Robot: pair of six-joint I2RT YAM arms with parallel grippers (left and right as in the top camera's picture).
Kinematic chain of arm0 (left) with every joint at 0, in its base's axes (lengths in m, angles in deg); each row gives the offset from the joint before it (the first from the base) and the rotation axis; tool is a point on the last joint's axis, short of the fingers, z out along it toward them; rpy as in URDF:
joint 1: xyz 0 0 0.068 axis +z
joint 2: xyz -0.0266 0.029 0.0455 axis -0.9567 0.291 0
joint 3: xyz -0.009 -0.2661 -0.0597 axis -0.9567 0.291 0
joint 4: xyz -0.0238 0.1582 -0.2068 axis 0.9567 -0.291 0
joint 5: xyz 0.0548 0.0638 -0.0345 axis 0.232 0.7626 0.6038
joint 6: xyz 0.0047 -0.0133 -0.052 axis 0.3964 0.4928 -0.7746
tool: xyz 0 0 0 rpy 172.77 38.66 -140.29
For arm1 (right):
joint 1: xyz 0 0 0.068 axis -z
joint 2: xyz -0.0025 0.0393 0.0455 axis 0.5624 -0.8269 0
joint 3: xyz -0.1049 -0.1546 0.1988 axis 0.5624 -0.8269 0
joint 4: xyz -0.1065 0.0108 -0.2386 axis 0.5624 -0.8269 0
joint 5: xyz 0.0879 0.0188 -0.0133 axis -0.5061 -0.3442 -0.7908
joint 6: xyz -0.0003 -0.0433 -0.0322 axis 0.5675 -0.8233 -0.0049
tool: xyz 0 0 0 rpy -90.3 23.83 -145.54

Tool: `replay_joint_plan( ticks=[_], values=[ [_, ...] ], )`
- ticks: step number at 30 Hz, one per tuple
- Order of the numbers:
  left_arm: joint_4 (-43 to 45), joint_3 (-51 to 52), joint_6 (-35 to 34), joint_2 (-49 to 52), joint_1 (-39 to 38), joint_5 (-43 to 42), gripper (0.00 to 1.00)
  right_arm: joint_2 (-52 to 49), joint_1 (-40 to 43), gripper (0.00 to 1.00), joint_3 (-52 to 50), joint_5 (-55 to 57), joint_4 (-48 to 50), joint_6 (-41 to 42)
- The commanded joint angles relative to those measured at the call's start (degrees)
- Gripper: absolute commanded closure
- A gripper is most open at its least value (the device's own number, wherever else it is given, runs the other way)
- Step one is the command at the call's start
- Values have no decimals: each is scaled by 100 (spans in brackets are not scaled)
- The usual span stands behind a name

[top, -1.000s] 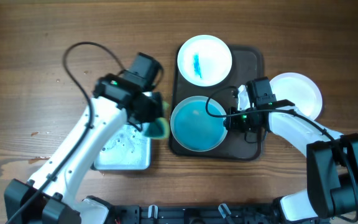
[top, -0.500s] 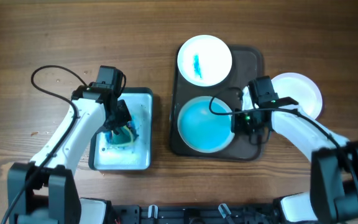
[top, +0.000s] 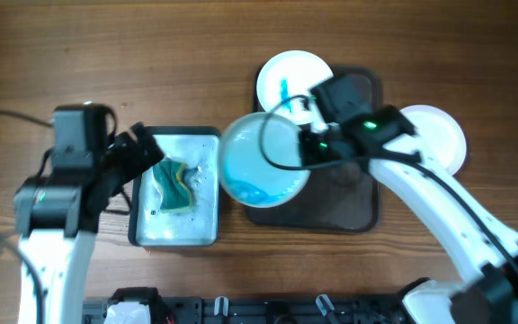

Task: Clean dirty plates on tray and stack at the side
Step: 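Lift the plate with the right gripper and tilt it over the basin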

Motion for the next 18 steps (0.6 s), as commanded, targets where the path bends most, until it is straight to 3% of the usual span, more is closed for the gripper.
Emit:
replay_joint_plan(
  ticks=[1, 5, 18],
  values=[
    [-87, -105, -151, -557, 289, -68, 0, -807, -658, 96, 776, 343, 245, 337],
    [-201, -103, -129, -870, 345, 66, 0, -1287, -1322, 96, 1167, 1268, 702, 442],
    [-203, -103, -129, -874, 343, 61, 0, -994, -3421, 96, 1167, 6000, 1285, 385]
  ],
)
